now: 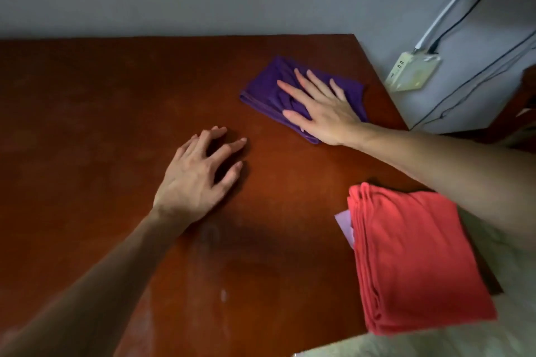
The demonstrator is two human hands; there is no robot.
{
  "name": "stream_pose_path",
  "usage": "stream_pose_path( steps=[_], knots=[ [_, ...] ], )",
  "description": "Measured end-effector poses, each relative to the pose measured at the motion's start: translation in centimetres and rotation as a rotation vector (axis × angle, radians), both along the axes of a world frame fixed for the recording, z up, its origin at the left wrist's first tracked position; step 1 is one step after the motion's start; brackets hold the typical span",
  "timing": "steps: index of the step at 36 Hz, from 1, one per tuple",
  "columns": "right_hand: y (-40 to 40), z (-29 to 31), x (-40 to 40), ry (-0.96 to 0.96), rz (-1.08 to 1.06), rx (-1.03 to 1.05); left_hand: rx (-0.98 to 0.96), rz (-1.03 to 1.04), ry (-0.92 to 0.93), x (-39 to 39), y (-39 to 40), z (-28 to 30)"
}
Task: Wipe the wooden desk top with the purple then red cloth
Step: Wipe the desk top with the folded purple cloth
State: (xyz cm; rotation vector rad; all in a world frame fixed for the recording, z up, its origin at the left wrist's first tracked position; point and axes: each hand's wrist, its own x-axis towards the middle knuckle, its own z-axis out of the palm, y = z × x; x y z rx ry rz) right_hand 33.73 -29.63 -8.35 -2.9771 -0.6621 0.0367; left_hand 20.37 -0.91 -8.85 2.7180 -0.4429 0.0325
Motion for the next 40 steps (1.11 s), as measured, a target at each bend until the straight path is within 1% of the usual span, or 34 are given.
stream_pose_path(
  steps=[3,6,10,15,19,21,23,33,36,40],
  knots=[
    [-3.4,0.2,-3.6,0.027,0.071,-0.042,-0.008,-0.003,0.028,-0.2,0.2,0.2],
    [-6.4,0.3,-6.8,0.008,0.122,-0.052,0.008,0.001,0.063,-0.4,0.1,0.5],
    [-8.8,0.2,-8.8,-0.014,0.175,-0.028,0.044,-0.028,0.04,-1.0,-0.2,0.5],
    [-9.7,0.4,-7.0,-0.028,0.268,-0.028,0.097,-0.055,0.032,-1.2,-0.9,0.4],
    [-10.7,0.8,-3.4,-0.019,0.369,-0.057,0.096,-0.055,0.044,-1.1,-1.1,0.5],
    [-11.2,0.9,-1.1,-0.02,0.384,-0.064,0.088,-0.058,0.055,-1.0,-1.3,0.5],
    [-11.4,1.0,1.6,-0.007,0.352,-0.06,0.092,-0.069,0.064,-0.8,-1.3,0.4],
    [-10.1,1.6,13.1,0.044,0.027,-0.037,0.073,-0.059,0.009,-0.5,-1.1,0.1],
    [-9.1,1.5,14.6,0.029,-0.113,-0.002,0.065,-0.063,-0.004,-0.1,-1.1,0.1],
    [-8.1,1.0,13.5,0.032,-0.182,0.032,0.075,-0.067,-0.009,-0.2,-1.1,0.0]
  ],
)
